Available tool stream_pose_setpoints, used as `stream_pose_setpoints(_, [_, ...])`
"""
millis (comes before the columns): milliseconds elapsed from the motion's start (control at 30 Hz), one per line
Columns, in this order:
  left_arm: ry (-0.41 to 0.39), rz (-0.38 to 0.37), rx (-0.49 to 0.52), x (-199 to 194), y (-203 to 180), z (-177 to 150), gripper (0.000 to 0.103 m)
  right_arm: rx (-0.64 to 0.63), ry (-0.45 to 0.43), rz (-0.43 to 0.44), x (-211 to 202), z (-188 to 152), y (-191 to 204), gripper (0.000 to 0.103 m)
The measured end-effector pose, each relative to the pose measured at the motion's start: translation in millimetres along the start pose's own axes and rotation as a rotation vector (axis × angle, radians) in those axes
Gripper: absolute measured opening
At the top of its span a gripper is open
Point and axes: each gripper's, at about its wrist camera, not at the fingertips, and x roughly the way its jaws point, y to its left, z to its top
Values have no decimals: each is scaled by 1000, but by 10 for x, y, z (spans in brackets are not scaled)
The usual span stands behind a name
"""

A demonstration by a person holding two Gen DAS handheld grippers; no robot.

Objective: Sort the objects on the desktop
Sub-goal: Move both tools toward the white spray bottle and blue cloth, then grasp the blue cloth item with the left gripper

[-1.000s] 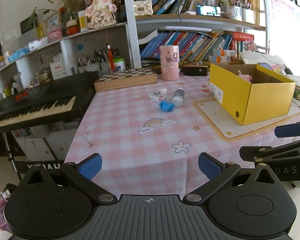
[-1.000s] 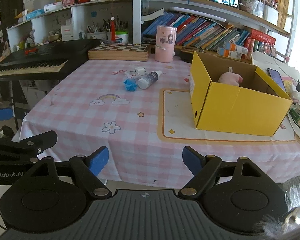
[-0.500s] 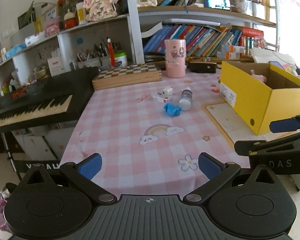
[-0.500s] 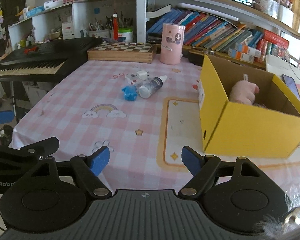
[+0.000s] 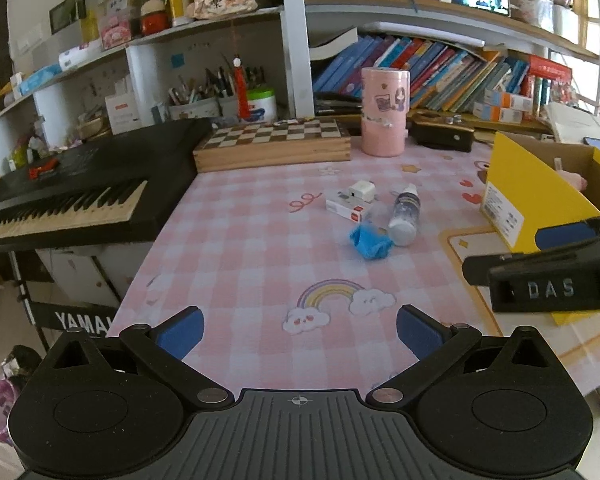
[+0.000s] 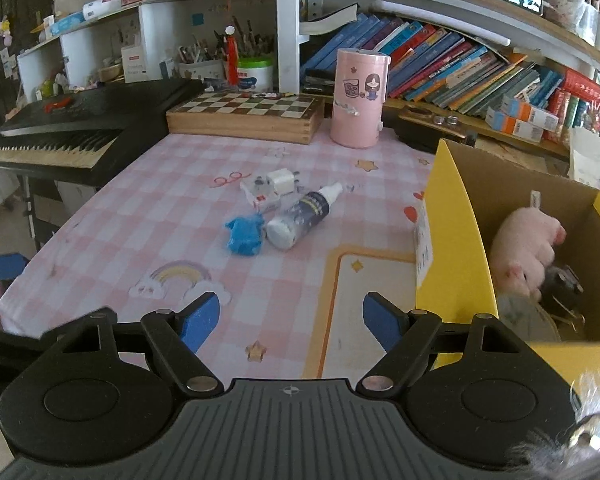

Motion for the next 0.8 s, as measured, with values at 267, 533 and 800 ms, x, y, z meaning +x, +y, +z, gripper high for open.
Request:
stream_pose_setpoints(267, [14, -12, -23, 319, -117, 178, 103, 72, 25, 12, 361, 365, -214, 79])
stream_pose_setpoints(533, [22, -27, -47, 692, -235, 365, 102, 139, 94, 28, 843, 658, -387, 66])
stream_pose_setpoints(800, [54, -19, -19, 1086, -372, 506, 97, 107, 135, 53, 1296, 809, -357, 61])
